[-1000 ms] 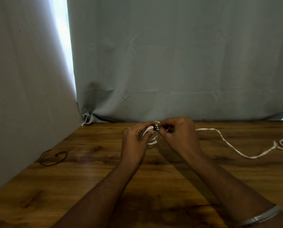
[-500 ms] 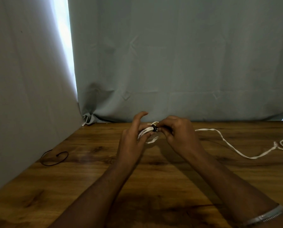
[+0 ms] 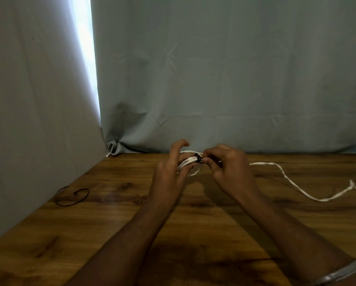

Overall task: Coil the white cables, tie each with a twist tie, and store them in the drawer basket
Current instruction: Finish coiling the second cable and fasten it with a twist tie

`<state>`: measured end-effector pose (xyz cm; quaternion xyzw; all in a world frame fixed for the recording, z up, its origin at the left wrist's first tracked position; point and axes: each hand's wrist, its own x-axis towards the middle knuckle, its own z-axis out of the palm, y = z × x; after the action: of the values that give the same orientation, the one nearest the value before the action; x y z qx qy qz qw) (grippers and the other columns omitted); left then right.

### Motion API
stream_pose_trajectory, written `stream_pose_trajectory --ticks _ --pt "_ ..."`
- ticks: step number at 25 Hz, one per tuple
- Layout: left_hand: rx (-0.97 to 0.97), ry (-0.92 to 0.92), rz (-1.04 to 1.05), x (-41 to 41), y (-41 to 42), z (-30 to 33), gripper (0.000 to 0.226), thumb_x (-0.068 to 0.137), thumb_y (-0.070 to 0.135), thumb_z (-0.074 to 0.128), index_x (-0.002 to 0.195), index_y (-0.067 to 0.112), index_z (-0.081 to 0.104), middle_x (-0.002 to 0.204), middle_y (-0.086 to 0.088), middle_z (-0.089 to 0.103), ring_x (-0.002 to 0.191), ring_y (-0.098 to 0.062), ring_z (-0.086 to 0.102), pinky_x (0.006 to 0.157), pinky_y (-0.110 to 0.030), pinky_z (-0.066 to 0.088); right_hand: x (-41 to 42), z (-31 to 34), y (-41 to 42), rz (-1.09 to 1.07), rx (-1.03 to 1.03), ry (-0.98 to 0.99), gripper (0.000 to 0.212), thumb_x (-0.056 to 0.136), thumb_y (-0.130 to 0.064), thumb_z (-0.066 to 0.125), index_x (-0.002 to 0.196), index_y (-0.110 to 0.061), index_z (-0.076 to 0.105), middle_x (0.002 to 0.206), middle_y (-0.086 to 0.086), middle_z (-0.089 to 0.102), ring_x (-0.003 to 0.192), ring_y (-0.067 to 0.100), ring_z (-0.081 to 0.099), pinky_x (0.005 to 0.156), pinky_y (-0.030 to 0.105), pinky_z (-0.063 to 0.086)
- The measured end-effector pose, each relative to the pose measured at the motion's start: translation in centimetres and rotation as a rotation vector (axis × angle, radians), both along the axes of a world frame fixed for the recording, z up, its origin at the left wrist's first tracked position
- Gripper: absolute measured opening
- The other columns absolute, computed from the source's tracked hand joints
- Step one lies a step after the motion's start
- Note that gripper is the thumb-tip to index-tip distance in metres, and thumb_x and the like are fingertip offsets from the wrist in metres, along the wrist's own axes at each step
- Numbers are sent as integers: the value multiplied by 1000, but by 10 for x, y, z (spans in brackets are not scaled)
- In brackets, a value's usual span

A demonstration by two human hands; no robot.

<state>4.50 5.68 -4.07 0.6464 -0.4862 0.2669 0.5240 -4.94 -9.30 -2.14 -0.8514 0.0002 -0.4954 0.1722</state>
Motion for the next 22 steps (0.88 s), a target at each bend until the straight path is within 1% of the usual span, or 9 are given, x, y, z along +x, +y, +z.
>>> stream_pose_trajectory --ticks 3,5,7,9,12,14,15,18,22 --pt "75 -170 60 2 -3 0 46 96 18 68 132 32 42 110 -1 76 95 -11 67 75 -17 47 -3 3 -6 -54 -146 40 16 84 -3 73 91 -16 79 80 -1 69 70 19 62 61 33 50" --pt "118 -235 102 3 -3 0 48 94 17 68 133 31 41 109 -5 75 94 -18 67 73 -15 38 -4 6 -7 -82 -213 64 18 81 -1 72 89 -16 78 80 0 70 70 22 65 61 37 52" --pt "138 -252 121 3 -2 1 51 94 16 68 134 32 40 110 -5 75 95 -20 68 73 -16 38 -5 7 -6 -98 -246 75 19 82 -1 73 90 -17 78 82 0 72 71 23 67 62 36 53" --pt "100 -182 90 -1 0 2 49 96 17 69 133 34 40 111 3 75 95 -10 68 74 -16 45 -4 6 -2 -69 -163 49 16 85 -4 75 92 -18 79 82 -2 75 72 18 68 65 32 52" --pt "6 -7 54 -5 3 3 51 95 18 72 129 40 41 105 20 70 89 11 66 73 -10 52 -2 6 3 40 175 26 12 87 -11 79 93 -21 82 81 -10 77 73 4 69 69 21 55" --pt "-46 55 71 -3 3 3 52 93 16 74 127 40 42 103 19 71 89 10 68 73 -10 53 1 5 8 104 319 30 16 86 -8 79 95 -21 82 83 -12 77 77 0 70 68 14 54" --pt "-63 67 72 -2 3 3 52 93 15 75 126 39 42 103 17 73 91 7 70 74 -10 53 2 5 10 124 347 15 18 86 -6 79 96 -21 81 83 -12 76 77 2 70 66 14 55" --pt "-79 78 60 -4 2 3 51 93 12 74 124 37 43 103 14 75 94 3 72 76 -12 54 -1 5 15 170 373 -63 28 85 -1 76 102 -22 68 80 -9 74 72 8 70 63 24 58" --pt "-78 65 49 -6 2 4 48 94 14 74 124 36 43 104 12 76 93 2 73 76 -22 60 -6 5 16 178 305 -48 46 83 -9 78 113 -28 48 79 -8 74 67 10 70 62 32 59"
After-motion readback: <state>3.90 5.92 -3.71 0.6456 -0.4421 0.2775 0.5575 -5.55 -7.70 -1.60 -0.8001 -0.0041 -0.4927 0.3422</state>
